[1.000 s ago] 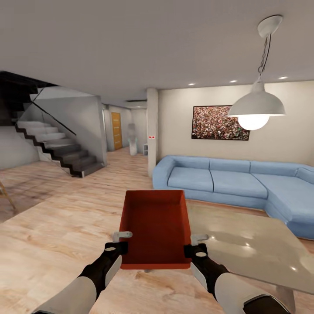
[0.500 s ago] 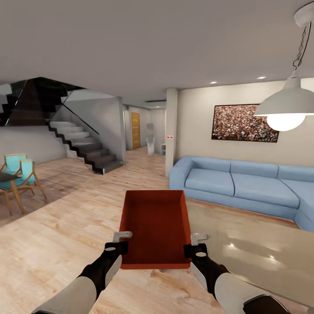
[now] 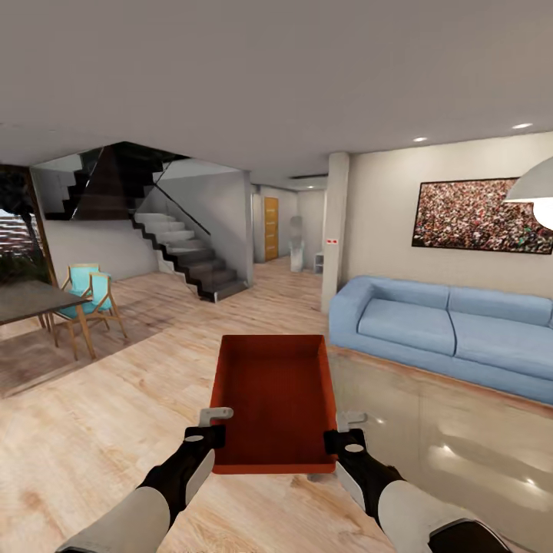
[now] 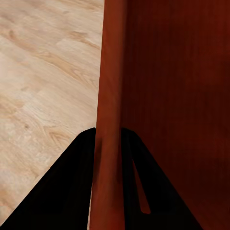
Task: Move the two storage containers from the living room to the garage. In the garage, place one container on the floor and stack the other container on top of it (either order is fine).
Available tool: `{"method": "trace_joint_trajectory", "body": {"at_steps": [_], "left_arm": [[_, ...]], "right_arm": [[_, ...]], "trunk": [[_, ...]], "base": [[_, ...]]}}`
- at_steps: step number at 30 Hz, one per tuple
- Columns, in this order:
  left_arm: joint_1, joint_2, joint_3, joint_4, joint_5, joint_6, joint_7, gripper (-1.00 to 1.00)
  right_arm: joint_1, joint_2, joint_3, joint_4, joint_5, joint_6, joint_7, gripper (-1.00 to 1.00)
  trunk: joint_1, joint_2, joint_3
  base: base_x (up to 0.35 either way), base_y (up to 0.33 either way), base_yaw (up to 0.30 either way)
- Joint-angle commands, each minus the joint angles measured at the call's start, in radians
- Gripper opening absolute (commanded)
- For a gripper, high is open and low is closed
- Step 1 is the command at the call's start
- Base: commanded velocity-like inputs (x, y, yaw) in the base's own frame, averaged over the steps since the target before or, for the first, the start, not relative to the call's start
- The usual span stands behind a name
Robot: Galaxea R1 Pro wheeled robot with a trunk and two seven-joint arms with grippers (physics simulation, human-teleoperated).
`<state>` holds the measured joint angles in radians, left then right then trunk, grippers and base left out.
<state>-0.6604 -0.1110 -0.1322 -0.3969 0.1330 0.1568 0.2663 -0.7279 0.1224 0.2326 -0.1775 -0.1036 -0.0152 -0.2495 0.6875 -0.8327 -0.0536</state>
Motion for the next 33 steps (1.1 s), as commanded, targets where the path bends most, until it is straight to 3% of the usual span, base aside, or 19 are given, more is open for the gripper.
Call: {"method": "trace_joint_trajectory", "body": {"at_steps": [1,33], "left_arm": [[-0.001,0.0,0.002,0.0,0.039,0.004,0.012,-1.0],[-0.001,-0.001,0.002,0.0,0.039,0.004,0.012,-1.0]], "right_arm": [[-0.001,0.005,0.002,-0.004,-0.005,-0.048,-0.002,-1.0],[-0.001,0.005,0.002,-0.004,-0.004,-0.047,-0.004,-1.0]], "trunk": [[0.0,-0.001,-0.002],[0.0,-0.001,-0.014]], "base": [[0.0,0.0,0.289],[0.0,0.0,0.289]]}}
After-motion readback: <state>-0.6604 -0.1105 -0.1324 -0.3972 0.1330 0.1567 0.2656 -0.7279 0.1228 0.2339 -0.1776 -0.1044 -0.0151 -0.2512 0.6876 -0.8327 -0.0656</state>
